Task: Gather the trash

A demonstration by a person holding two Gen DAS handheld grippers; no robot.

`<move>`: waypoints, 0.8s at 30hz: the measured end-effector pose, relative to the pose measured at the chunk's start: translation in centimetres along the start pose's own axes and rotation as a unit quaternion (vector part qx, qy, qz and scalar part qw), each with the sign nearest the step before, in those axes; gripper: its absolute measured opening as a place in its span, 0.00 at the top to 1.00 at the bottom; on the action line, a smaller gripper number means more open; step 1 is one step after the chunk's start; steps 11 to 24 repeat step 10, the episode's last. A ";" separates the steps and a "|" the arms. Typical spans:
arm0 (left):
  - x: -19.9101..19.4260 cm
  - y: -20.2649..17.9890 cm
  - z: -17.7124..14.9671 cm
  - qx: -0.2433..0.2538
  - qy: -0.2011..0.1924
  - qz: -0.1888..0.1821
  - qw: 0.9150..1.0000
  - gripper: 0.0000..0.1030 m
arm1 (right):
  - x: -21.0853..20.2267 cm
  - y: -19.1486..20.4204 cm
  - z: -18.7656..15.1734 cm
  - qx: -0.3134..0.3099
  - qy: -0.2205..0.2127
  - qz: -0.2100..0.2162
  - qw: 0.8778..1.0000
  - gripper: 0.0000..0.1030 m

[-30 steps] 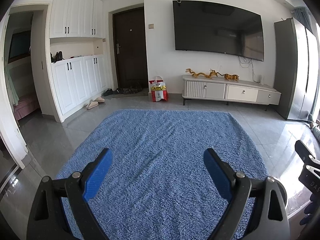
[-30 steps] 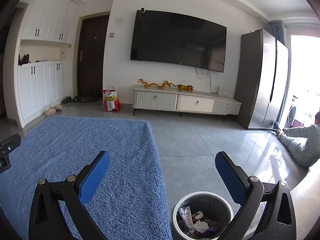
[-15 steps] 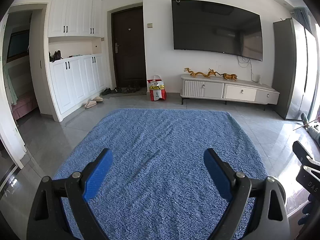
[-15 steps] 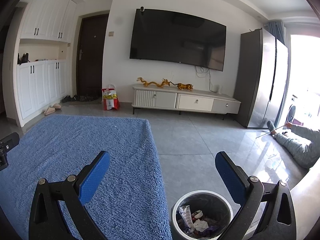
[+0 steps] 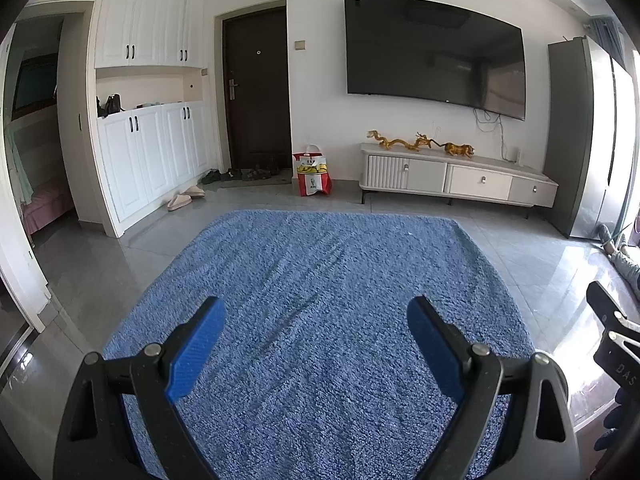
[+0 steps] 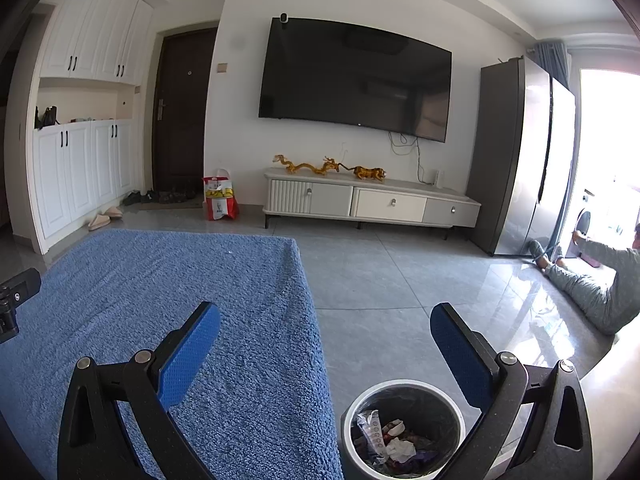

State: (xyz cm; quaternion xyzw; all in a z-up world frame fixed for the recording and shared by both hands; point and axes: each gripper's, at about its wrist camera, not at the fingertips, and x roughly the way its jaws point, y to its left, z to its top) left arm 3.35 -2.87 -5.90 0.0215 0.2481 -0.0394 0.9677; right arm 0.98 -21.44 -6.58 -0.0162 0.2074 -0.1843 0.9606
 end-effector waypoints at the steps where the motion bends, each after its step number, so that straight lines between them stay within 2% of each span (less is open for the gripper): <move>1: 0.0 0.0 0.0 0.000 0.000 0.000 1.000 0.10 | 0.0 0.0 0.0 0.000 0.000 0.000 1.000 0.00; 24: 0.1 0.1 0.0 -0.002 0.004 0.000 1.000 0.10 | -0.2 0.2 -0.3 -0.002 0.002 0.000 1.000 0.00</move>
